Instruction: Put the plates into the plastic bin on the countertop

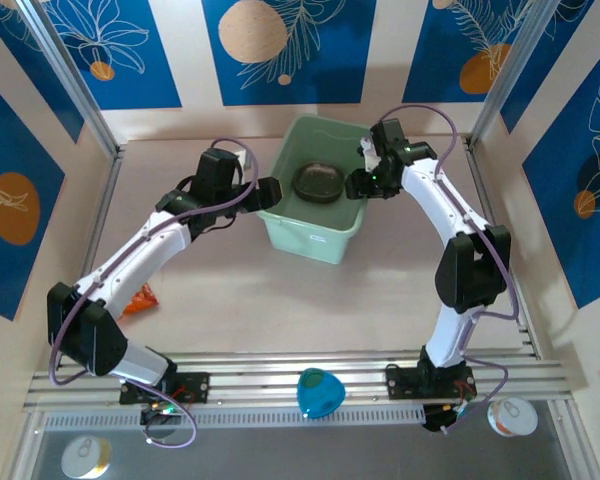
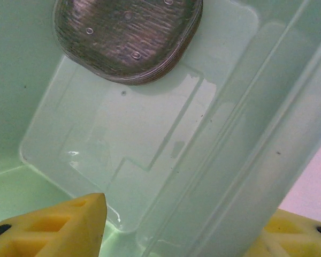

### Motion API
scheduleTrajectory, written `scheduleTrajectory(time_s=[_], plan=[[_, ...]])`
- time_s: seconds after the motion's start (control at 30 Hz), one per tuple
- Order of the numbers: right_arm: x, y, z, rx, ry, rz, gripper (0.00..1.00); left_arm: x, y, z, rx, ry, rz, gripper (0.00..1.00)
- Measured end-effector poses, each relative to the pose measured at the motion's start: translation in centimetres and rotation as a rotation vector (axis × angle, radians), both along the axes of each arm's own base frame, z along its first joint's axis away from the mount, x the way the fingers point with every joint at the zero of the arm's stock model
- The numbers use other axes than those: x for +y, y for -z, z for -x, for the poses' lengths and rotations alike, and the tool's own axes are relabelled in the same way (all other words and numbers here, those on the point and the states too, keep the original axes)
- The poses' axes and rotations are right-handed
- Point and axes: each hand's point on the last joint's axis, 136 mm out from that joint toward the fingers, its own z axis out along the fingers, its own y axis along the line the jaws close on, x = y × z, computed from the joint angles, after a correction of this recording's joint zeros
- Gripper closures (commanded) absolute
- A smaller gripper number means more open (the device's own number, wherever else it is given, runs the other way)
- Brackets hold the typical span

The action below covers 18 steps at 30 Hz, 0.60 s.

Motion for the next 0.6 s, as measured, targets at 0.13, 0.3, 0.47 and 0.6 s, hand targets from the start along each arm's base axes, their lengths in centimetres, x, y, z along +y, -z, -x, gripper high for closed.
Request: scheduleTrajectory(time_s=[0.13,0.3,0.47,0.6], plan=[[0.4,-0.4,-0.3,-0.022,-0.009,-0.001,0.30,0.6,-0.1,0.1,-0.011,-0.014,-0.022,0.21],[0.2,-3.5,-0.1,-0.121,0.003,-0.035,0.19,1.8,-0.4,-0.1,-0.041,-0.034,-0.063,0.20],[-1.3,-10.8,1.5,-0.339,0.044,-0.112,0.11,4.5,-1.4,-0.3,-0.103,-0.078,-0.118,0.14],[-6.4,-14.2,4.2,-0.503,0.179,-0.138,0.01,9.3,-1.5,0.7,-0.174,-0.172,-0.201,0.07]])
